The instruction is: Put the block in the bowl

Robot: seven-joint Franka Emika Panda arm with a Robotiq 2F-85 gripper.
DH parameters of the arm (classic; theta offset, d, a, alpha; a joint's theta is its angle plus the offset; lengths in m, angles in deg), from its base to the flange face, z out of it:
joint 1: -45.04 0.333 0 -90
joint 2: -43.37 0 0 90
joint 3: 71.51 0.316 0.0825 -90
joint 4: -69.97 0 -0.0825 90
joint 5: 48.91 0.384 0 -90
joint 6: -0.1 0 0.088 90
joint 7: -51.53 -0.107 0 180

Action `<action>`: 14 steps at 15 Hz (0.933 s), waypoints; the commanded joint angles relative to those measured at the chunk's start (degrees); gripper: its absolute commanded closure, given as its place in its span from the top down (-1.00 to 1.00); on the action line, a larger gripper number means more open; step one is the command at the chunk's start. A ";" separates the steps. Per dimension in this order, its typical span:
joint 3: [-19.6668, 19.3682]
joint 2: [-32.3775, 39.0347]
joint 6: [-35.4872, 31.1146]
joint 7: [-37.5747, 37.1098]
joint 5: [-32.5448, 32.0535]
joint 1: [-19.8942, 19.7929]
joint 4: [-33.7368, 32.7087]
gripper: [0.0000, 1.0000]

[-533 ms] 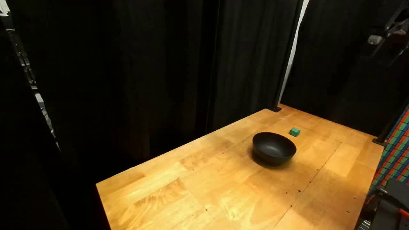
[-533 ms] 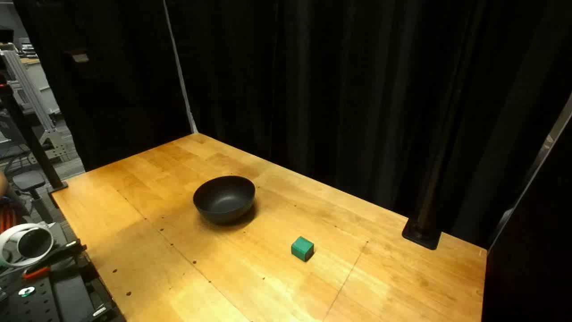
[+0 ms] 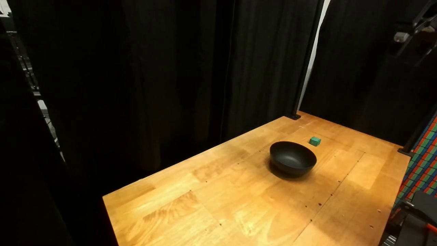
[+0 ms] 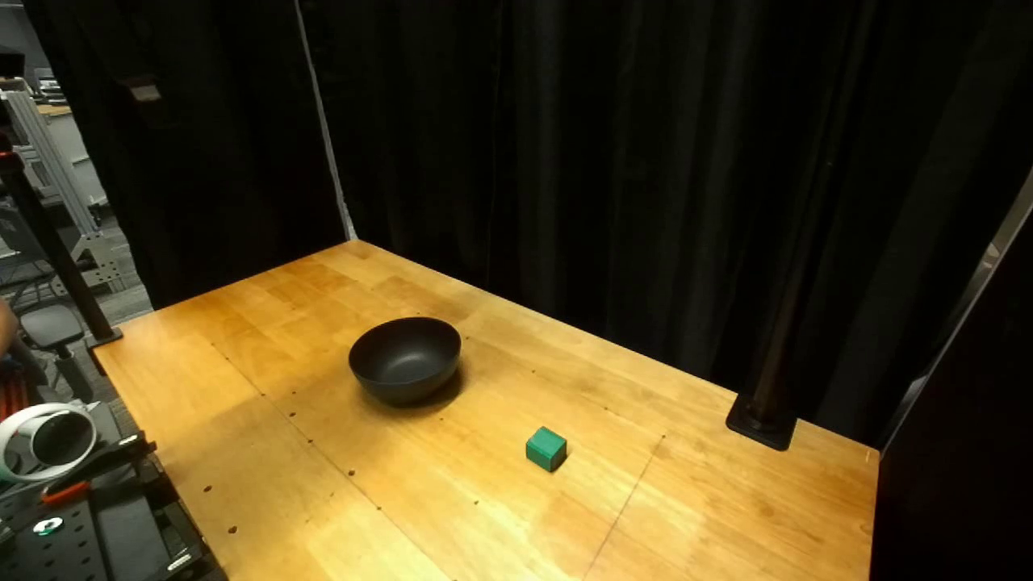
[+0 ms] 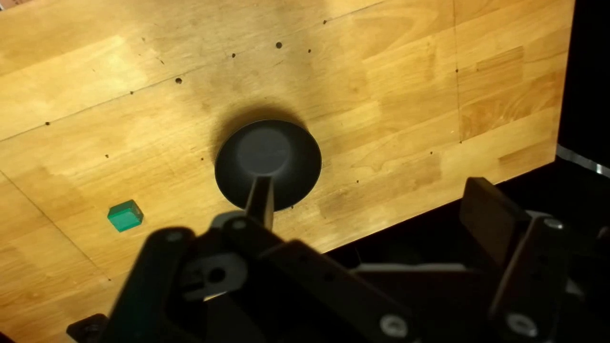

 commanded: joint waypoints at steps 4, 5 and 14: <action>1.16 17.87 -26.52 -4.36 -1.19 -5.22 0.75 1.00; 1.21 21.83 -30.11 -5.64 -2.08 -6.23 0.12 1.00; -5.48 57.29 -40.76 -25.92 -14.00 -10.47 -15.02 1.00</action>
